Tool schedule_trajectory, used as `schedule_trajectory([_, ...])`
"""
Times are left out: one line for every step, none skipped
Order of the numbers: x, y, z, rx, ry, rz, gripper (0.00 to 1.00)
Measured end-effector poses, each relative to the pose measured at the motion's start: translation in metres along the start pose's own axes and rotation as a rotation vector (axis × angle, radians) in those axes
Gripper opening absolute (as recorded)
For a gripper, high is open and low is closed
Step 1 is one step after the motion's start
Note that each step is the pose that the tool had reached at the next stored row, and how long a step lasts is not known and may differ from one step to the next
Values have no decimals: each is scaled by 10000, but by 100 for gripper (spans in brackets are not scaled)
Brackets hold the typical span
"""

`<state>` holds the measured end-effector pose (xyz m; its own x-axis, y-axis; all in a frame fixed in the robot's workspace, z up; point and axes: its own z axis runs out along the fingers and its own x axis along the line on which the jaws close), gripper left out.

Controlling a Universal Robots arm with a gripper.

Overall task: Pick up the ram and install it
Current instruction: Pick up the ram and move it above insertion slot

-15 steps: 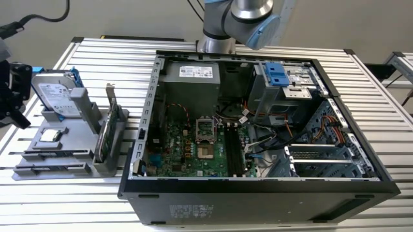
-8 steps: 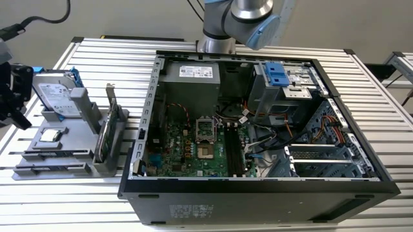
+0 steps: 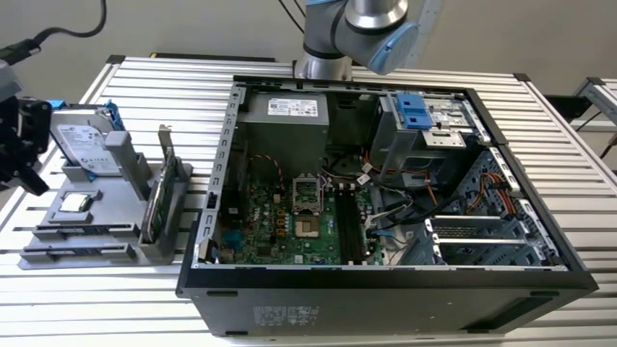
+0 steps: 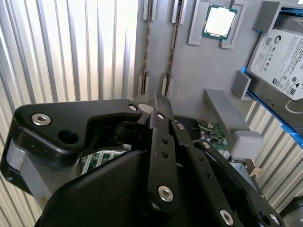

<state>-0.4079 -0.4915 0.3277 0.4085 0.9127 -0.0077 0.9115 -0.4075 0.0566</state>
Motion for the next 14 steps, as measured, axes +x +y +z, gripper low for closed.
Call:
schedule_trajectory([1, 2, 3, 0, 0, 0, 0])
schedule_trajectory([2, 4, 7, -1, 1, 0, 0])
schedule_trajectory([4, 8, 9, -1, 1, 0, 0])
schedule_trajectory([6, 13, 11, 0, 0, -1, 0])
schedule_trajectory([8, 19, 13, 0, 0, -1, 0])
schedule_trajectory([10, 25, 15, 0, 0, 0, 0])
schedule_trajectory([13, 33, 18, 0, 0, 0, 0])
schedule_trajectory([16, 41, 20, 0, 0, 0, 0])
schedule_trajectory([18, 50, 22, 0, 1, 0, 0])
schedule_trajectory([21, 59, 25, -1, 1, 0, 0])
schedule_trajectory([23, 66, 26, -1, 1, 0, 0])
schedule_trajectory([24, 68, 27, -1, 2, 0, 0])
schedule_trajectory([24, 68, 28, 0, 0, 1, 0])
schedule_trajectory([25, 68, 30, -1, 1, 2, 0])
